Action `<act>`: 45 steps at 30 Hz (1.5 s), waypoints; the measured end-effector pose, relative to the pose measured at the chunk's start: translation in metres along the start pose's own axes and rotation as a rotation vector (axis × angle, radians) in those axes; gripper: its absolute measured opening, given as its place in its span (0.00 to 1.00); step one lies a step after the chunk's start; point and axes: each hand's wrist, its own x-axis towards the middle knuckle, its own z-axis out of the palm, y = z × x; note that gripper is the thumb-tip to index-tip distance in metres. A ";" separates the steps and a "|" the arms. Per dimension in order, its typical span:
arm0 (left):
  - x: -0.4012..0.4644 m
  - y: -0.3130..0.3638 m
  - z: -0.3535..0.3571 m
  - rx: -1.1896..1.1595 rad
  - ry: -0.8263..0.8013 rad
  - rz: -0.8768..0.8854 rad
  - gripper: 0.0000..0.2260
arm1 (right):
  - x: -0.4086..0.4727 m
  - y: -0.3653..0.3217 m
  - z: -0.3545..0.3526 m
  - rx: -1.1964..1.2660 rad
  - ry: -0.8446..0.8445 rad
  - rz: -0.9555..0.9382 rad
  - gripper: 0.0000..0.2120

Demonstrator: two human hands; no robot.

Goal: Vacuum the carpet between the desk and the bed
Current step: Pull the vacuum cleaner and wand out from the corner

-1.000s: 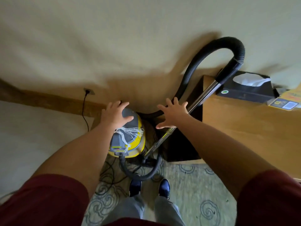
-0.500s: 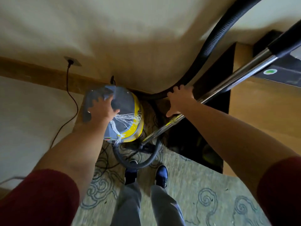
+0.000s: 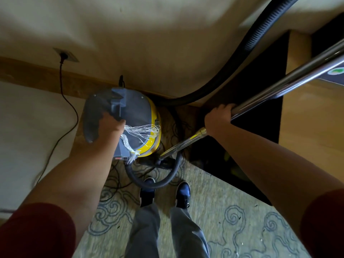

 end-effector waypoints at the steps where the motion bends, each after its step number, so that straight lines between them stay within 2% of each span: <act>1: 0.004 -0.002 0.004 -0.073 -0.028 -0.006 0.25 | 0.000 -0.002 0.001 -0.018 -0.008 0.012 0.22; 5: 0.010 -0.004 0.012 -0.214 -0.050 -0.016 0.19 | 0.001 -0.006 0.003 -0.012 0.014 -0.023 0.12; 11: 0.013 -0.016 0.013 -0.430 -0.149 -0.030 0.23 | -0.005 -0.010 0.009 -0.055 -0.034 -0.156 0.09; 15: 0.018 -0.017 0.005 -0.569 -0.257 -0.102 0.26 | -0.021 -0.018 0.014 -0.064 -0.101 -0.234 0.09; 18: 0.022 -0.018 0.001 -0.516 -0.288 -0.156 0.34 | -0.032 -0.026 0.017 -0.006 -0.167 -0.273 0.12; 23: 0.006 -0.012 -0.002 -0.428 -0.254 -0.068 0.31 | -0.060 -0.040 0.017 0.061 -0.198 -0.272 0.14; 25: 0.004 -0.010 -0.007 -0.474 -0.262 -0.117 0.31 | -0.072 -0.048 0.020 0.103 -0.209 -0.264 0.14; 30: -0.009 -0.027 -0.016 -0.528 -0.227 -0.181 0.27 | -0.117 -0.063 0.044 0.298 -0.335 -0.235 0.04; 36: -0.042 -0.041 -0.042 -0.549 -0.191 -0.185 0.26 | -0.179 -0.057 0.075 0.350 -0.455 -0.197 0.20; 39: -0.059 -0.039 -0.055 -0.565 -0.198 -0.189 0.24 | -0.201 -0.050 0.080 0.364 -0.492 -0.184 0.14; 41: -0.073 -0.042 -0.061 -0.562 -0.207 -0.214 0.25 | -0.217 -0.046 0.083 0.441 -0.515 -0.155 0.13; 45: -0.089 -0.053 -0.068 -0.537 -0.217 -0.216 0.28 | -0.251 -0.050 0.107 0.653 -0.585 -0.086 0.20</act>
